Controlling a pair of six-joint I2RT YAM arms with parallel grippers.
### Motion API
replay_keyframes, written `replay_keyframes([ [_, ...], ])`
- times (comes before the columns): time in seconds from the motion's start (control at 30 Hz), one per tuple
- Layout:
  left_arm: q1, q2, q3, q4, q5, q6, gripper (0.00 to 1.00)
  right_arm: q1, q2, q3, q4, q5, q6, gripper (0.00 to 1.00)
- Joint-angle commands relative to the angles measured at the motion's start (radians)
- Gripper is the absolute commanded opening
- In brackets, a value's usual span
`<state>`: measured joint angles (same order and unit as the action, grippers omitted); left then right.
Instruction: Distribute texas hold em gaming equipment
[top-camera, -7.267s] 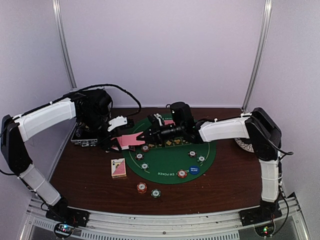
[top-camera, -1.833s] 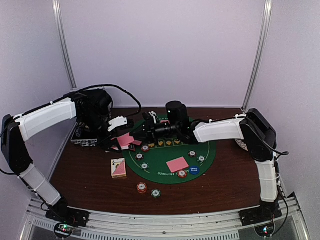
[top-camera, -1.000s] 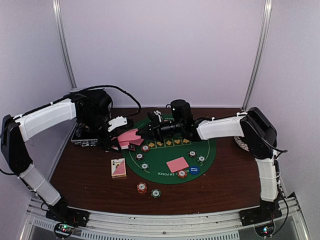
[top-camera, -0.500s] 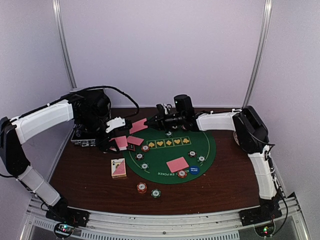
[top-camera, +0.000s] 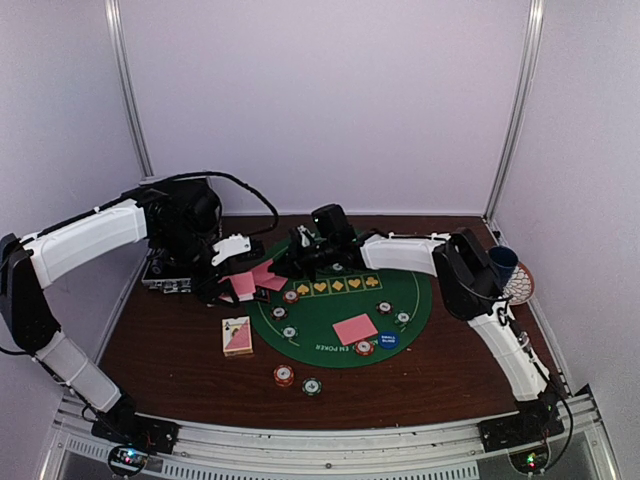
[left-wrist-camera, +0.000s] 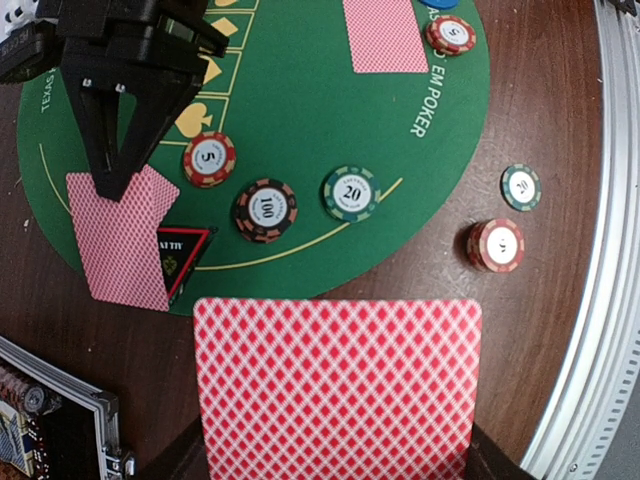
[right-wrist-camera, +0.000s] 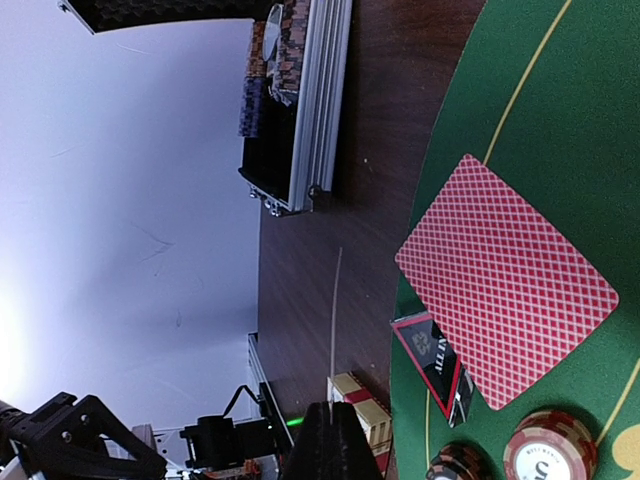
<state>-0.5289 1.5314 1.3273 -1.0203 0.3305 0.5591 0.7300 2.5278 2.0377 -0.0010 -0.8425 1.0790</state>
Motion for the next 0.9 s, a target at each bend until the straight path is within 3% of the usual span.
replay_keyframes([
  [0.0, 0.003, -0.026, -0.009, 0.006, 0.026, 0.005, 0.08, 0.011, 0.031, 0.082, -0.142, 0.081, -0.103, 0.02],
  [0.43, 0.004, -0.025, -0.015, 0.006, 0.031, 0.002, 0.08, 0.009, 0.014, 0.165, -0.345, 0.170, -0.250, 0.19],
  [0.5, 0.004, -0.024, -0.014, 0.006, 0.031, 0.002, 0.08, 0.009, 0.013, 0.176, -0.365, 0.170, -0.263, 0.30],
  [0.77, 0.004, -0.024, -0.010, 0.006, 0.028, 0.000, 0.08, -0.002, -0.067, 0.177, -0.460, 0.231, -0.368, 0.61],
  [0.83, 0.004, -0.025, -0.008, 0.006, 0.027, 0.000, 0.08, -0.005, -0.100, 0.165, -0.486, 0.252, -0.395, 0.76],
  [0.87, 0.004, -0.025, -0.008, 0.006, 0.025, 0.001, 0.08, -0.006, -0.118, 0.153, -0.493, 0.259, -0.405, 0.88],
])
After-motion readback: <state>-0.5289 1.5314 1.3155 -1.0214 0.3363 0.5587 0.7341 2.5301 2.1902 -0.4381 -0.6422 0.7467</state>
